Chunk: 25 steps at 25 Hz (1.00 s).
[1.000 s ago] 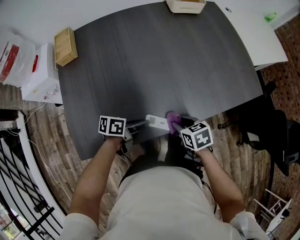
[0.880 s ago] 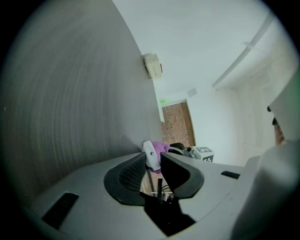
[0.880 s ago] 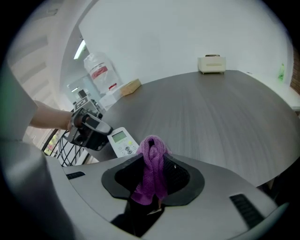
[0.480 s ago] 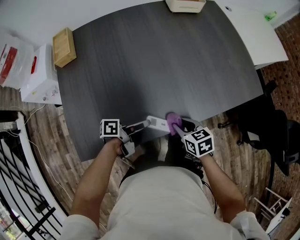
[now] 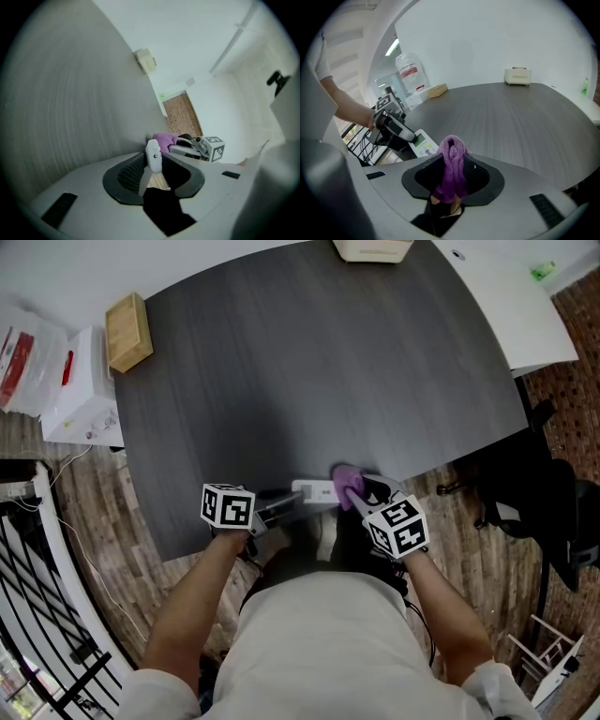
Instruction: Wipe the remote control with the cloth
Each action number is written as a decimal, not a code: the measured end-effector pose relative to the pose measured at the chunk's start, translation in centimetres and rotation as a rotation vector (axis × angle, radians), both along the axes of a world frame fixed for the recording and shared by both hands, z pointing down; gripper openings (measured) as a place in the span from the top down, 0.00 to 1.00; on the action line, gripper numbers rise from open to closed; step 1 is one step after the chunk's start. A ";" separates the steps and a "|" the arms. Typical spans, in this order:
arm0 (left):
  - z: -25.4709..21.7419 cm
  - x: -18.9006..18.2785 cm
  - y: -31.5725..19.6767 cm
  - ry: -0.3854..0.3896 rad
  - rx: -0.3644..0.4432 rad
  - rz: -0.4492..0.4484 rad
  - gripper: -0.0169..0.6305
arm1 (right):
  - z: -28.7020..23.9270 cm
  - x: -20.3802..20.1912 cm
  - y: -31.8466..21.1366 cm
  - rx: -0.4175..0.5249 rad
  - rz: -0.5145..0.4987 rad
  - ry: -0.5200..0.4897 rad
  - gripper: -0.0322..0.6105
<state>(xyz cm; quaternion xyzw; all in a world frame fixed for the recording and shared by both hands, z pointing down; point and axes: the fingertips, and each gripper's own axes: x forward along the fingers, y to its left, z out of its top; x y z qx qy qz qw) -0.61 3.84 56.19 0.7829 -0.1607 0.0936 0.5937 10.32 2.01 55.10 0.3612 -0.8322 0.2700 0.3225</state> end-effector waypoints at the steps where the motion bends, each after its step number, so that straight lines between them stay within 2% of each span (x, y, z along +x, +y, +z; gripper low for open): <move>1: -0.2 -0.4 -0.6 -0.053 0.092 -0.016 0.80 | -0.2 0.0 -0.1 -0.003 0.005 -0.007 0.75; 3: -0.9 -0.9 -1.1 -0.164 0.306 0.010 0.85 | -0.9 0.0 -0.3 -0.011 0.016 -0.029 0.75; 5: -1.8 -0.6 -1.0 -0.235 0.474 0.071 0.85 | -1.4 0.0 -0.4 -0.019 0.017 -0.043 0.75; 7: -2.2 -0.5 -0.8 -0.283 0.576 0.110 0.85 | -1.4 -0.2 -0.5 -0.025 0.009 -0.045 0.75; 11: -2.9 -0.4 -0.5 -0.343 0.724 0.158 0.85 | -1.8 -0.5 -0.6 -0.021 0.004 -0.057 0.75; 14: -3.0 -0.4 -0.1 -0.312 0.732 0.159 0.85 | -1.8 -0.5 -0.6 -0.020 0.008 -0.058 0.75; 17: -2.9 -0.1 0.6 -0.221 0.655 0.152 0.85 | -1.6 -0.8 -0.4 -0.020 0.001 -0.055 0.75; 20: -2.7 0.4 0.9 -0.149 0.542 0.129 0.84 | -1.5 -1.3 -0.4 -0.011 -0.009 -0.052 0.75; 22: -2.0 0.1 0.5 -0.161 0.476 0.092 0.84 | -1.4 -1.6 -0.5 -0.009 -0.006 -0.053 0.75; 23: -1.6 -0.2 0.3 -0.188 0.469 0.084 0.84 | -1.4 -1.8 -0.5 -0.008 -0.008 -0.056 0.75; 25: -1.4 -0.7 -0.1 -0.257 0.518 0.082 0.85 | -1.7 -2.2 -0.8 0.001 -0.016 -0.061 0.75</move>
